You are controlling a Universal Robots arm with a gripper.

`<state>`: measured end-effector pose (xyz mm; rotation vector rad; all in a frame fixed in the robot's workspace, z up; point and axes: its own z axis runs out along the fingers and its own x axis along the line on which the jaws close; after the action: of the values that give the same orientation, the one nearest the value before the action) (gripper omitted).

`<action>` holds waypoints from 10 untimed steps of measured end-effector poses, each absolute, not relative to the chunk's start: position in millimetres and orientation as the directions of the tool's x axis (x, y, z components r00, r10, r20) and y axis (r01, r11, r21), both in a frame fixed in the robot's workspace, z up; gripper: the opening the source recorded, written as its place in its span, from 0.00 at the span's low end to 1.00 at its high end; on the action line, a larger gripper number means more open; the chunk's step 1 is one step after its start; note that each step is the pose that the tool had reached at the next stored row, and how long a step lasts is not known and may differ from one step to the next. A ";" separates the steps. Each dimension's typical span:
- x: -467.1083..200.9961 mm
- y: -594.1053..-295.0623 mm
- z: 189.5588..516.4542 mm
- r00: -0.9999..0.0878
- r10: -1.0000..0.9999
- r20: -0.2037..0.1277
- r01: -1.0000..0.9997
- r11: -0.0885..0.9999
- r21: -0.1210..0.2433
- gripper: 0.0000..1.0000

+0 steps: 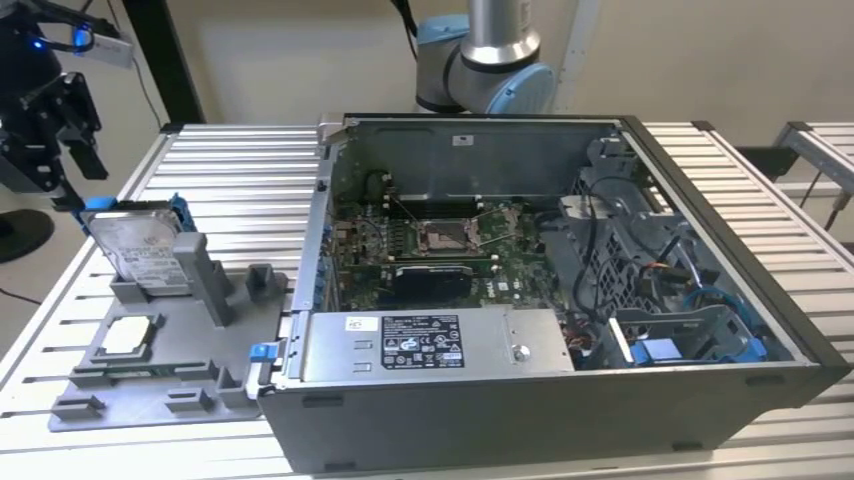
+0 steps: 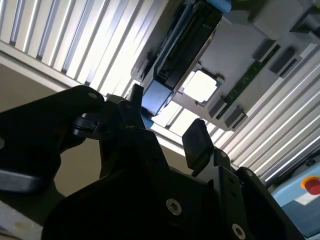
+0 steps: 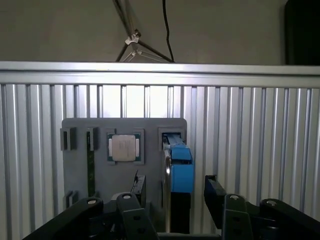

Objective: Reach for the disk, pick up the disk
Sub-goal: 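Pick up the disk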

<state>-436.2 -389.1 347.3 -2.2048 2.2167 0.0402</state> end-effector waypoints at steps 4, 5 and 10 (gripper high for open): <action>-436.2 -386.4 341.1 0.001 -1.000 -0.029 -1.000 -0.002 0.007 1.00; -436.2 -385.6 339.4 0.004 -1.000 -0.029 -1.000 -0.004 0.007 1.00; -436.2 -384.8 331.6 0.020 -0.999 -0.029 -1.000 -0.020 0.007 1.00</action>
<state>-436.2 -384.8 331.6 -2.2328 2.1880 0.0392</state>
